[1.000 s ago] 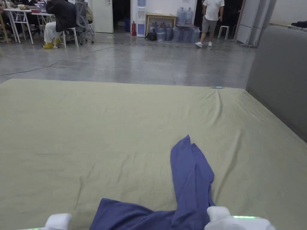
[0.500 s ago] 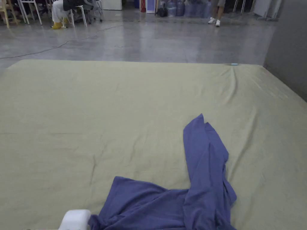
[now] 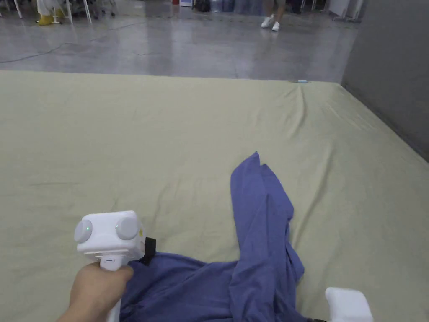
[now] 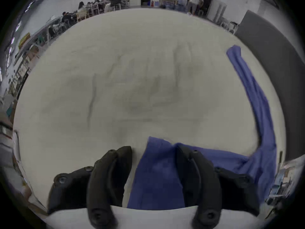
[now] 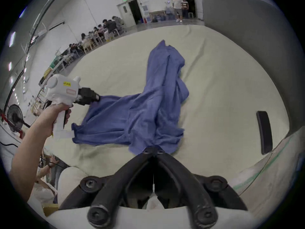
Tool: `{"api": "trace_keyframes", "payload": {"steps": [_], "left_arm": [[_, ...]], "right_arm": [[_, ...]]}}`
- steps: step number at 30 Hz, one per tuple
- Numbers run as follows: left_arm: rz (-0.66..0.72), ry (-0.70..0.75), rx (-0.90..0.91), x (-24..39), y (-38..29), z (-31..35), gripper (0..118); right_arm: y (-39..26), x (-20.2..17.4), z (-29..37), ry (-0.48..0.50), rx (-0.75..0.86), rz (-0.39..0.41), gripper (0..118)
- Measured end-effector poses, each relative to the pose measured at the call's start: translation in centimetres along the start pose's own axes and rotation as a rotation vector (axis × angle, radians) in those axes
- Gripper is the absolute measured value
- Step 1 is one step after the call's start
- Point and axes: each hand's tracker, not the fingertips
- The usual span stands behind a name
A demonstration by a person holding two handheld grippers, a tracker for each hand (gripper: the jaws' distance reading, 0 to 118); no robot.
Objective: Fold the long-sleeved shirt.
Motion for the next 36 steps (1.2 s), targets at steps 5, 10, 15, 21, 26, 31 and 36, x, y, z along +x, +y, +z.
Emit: {"api": "trace_keyframes", "payload": {"steps": [5, 10, 15, 21, 26, 31, 36], "left_arm": [[-0.022, -0.053, 0.08, 0.0, -0.4, 3.0, 0], [-0.043, -0.083, 0.121, -0.2, -0.9, 5.9, 0], [-0.042, -0.094, 0.133, -0.4, -0.7, 7.1, 0], [-0.015, -0.1, 0.113, -0.9, -1.0, 6.7, 0], [0.034, -0.134, 0.109, -2.5, -0.7, 7.5, 0], [0.14, -0.198, 0.172, -5.7, 2.1, 11.8, 0], [0.182, -0.234, 0.313, -8.2, 6.8, 19.5, 0]], "right_arm": [[1.7, 2.2, -1.2, -0.04, -0.006, -0.036, 0], [5.7, 3.1, -4.6, -0.089, -0.035, 0.014, 113], [10.3, 0.6, -8.8, -0.009, -0.075, 0.017, 118], [11.4, -2.6, -14.3, -0.12, -0.171, 0.138, 11], [11.7, -0.7, -10.4, -0.067, -0.116, 0.143, 0], [15.7, 1.9, -0.3, -0.018, 0.056, 0.167, 0], [22.1, 2.8, 8.7, -0.059, 0.222, 0.225, 0]]}}
